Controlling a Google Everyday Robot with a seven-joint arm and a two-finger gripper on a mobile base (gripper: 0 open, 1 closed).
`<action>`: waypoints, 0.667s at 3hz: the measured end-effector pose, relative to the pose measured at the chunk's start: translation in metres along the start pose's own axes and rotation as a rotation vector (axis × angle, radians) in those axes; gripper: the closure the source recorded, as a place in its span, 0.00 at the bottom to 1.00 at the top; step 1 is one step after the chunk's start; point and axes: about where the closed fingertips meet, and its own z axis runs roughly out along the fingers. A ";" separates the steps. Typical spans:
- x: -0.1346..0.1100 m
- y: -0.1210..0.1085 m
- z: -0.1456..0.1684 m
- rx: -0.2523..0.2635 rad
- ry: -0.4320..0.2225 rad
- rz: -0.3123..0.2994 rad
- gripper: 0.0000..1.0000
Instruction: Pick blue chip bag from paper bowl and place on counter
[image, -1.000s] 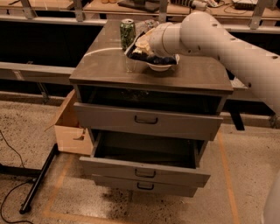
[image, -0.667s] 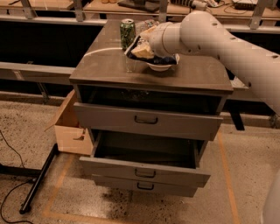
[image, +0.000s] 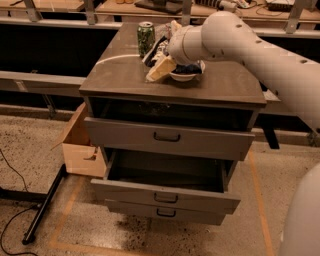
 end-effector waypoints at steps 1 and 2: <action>0.006 0.002 0.014 -0.013 0.024 -0.017 0.00; 0.017 -0.003 0.027 -0.014 0.054 -0.015 0.00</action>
Offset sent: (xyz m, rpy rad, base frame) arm 0.0400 -0.0074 -0.0300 -0.0727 0.0387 -0.0482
